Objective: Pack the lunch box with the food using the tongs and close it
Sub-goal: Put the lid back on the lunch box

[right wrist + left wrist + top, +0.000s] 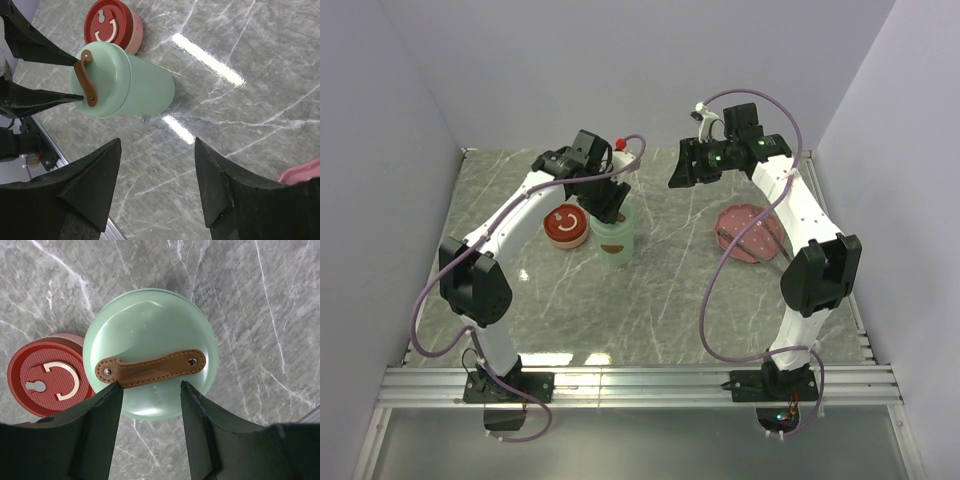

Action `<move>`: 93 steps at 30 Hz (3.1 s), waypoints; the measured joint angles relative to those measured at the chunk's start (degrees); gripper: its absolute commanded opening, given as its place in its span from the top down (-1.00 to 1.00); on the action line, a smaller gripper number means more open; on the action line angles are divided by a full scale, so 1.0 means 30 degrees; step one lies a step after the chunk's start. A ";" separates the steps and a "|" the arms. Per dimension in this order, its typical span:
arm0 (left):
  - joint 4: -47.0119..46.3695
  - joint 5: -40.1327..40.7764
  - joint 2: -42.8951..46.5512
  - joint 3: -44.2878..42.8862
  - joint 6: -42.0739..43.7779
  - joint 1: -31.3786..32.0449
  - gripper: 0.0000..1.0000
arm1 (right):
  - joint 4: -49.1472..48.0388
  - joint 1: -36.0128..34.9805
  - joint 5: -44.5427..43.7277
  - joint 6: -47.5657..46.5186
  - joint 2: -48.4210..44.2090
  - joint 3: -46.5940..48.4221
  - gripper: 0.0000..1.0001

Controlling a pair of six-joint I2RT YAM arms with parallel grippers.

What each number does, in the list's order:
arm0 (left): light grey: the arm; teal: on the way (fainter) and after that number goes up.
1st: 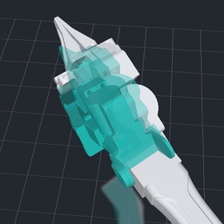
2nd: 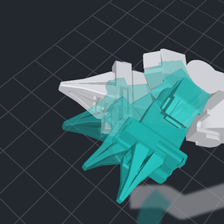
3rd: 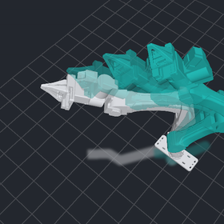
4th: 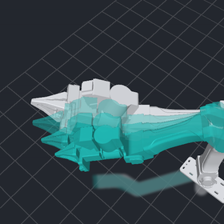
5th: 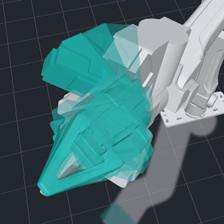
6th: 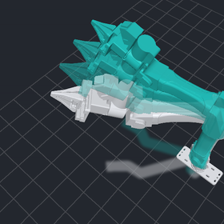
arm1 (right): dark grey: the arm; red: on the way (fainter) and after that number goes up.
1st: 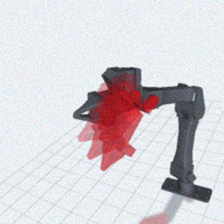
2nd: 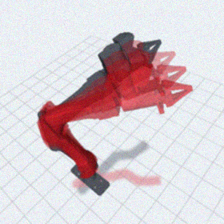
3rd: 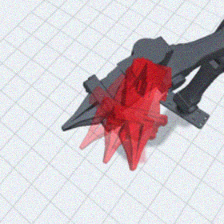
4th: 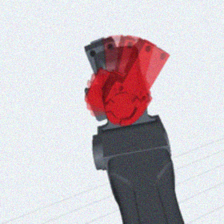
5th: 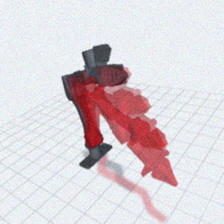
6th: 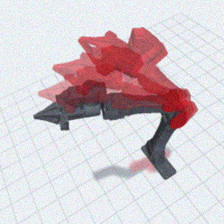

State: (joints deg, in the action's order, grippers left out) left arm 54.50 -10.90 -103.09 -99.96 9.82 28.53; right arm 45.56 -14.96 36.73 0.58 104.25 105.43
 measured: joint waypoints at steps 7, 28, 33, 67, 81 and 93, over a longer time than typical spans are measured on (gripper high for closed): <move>0.0299 0.0226 -0.0022 -0.0299 0.0007 0.0080 -0.17 | 0.0138 0.0044 0.0117 -0.0175 -0.0007 -0.0007 -0.36; 0.2696 0.0466 -0.2273 -0.4328 0.0189 0.0503 -0.16 | 0.0233 0.0044 0.0284 -0.0291 -0.0007 -0.0007 -0.38; 0.0692 0.0663 -0.1355 -0.2004 0.0532 0.0539 -0.11 | 0.0262 0.0044 0.0284 -0.0357 -0.0007 -0.0015 -0.38; -0.3242 0.1428 0.0364 0.2171 0.0845 0.1020 -0.13 | 0.0831 0.0131 0.0277 -0.0721 -0.0007 -0.0036 -0.41; -0.4481 0.1027 0.0379 0.2572 0.0852 0.1020 -0.14 | 0.1071 0.0131 0.0277 -0.0867 0.0000 -0.0036 -0.41; -0.3155 0.1173 0.0109 0.1100 0.0845 0.1064 -0.21 | 0.1115 0.0182 0.0306 -0.1005 -0.0015 -0.0175 -0.42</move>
State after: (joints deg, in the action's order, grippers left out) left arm 45.04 -7.38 -102.76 -96.66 12.36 31.73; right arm 48.90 -14.41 37.65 -2.44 104.20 104.90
